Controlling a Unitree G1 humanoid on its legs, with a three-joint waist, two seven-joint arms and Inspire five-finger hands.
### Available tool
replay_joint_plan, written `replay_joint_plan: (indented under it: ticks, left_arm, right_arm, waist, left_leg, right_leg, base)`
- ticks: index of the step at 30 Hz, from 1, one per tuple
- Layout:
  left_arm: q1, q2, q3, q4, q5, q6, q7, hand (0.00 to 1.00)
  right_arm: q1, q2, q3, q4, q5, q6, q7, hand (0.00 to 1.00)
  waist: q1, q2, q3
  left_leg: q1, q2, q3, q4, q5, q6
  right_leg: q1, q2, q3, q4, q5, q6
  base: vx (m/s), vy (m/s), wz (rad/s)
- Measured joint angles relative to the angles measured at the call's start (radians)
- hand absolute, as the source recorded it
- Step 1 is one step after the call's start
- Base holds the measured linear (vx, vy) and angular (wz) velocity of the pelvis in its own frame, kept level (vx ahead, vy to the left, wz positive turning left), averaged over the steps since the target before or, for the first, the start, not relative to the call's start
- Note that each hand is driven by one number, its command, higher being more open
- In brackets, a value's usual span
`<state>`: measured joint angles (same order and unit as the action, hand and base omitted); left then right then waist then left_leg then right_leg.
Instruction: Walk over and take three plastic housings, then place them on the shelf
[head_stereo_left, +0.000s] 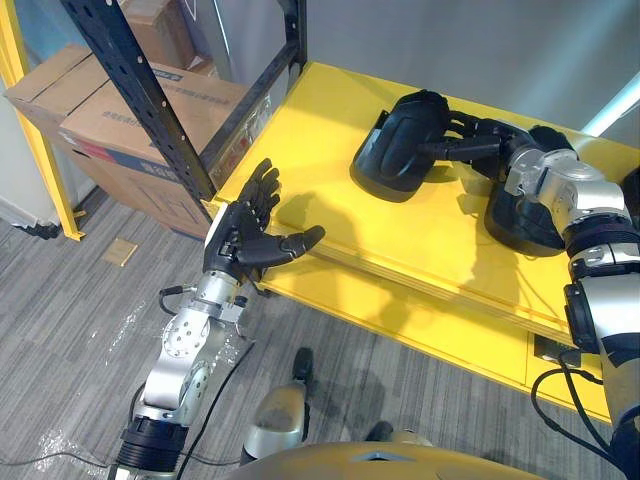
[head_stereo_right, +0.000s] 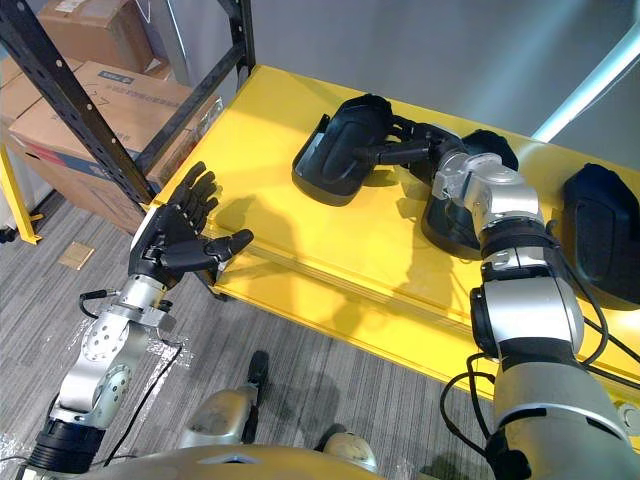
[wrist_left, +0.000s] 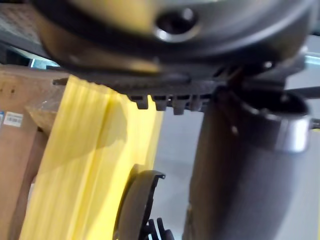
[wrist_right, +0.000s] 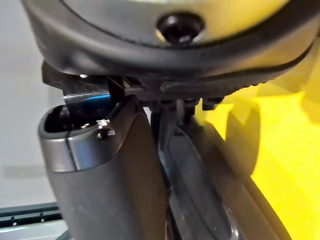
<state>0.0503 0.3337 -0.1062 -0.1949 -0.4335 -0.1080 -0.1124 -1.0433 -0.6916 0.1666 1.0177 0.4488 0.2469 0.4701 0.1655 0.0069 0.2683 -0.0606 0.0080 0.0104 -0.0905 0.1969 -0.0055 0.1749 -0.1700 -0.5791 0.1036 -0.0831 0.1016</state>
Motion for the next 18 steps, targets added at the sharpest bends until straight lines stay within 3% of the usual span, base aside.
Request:
replay_joint_plan:
  ticks: [10,14,18]
  left_arm:
    - [0.030,0.023,0.003,-0.041,-0.001,-0.030,-0.006,1.00]
    - [0.038,0.029,0.003,-0.041,0.000,-0.050,-0.006,1.00]
    - [0.035,0.027,0.004,-0.052,0.003,-0.053,0.003,1.00]
  right_arm:
    - [-0.002,-0.006,0.010,-0.012,-0.014,-0.032,-0.030,1.00]
    - [-0.017,-0.032,0.033,-0.125,-0.018,-0.071,-0.066,1.00]
    - [-0.026,-0.063,0.039,-0.339,-0.021,-0.152,-0.086,1.00]
  waist:
    - [0.001,-0.005,0.004]
    - [-0.006,-0.006,0.004]
    - [-0.022,-0.008,0.002]
  left_leg:
    - [-0.001,0.001,0.001,0.000,-0.005,-0.004]
    - [0.001,0.005,0.022,0.000,-0.006,-0.002]
    - [0.020,0.006,0.064,0.001,-0.002,0.002]
  right_leg:
    - [-0.001,0.000,0.000,-0.001,0.000,0.000]
    - [-0.008,-0.001,0.019,-0.003,0.003,0.004]
    - [-0.013,-0.009,0.059,-0.002,0.006,0.010]
  base:
    - [0.00,-0.001,0.00]
    - [-0.01,-0.012,-0.15]
    - [0.00,-0.009,-0.27]
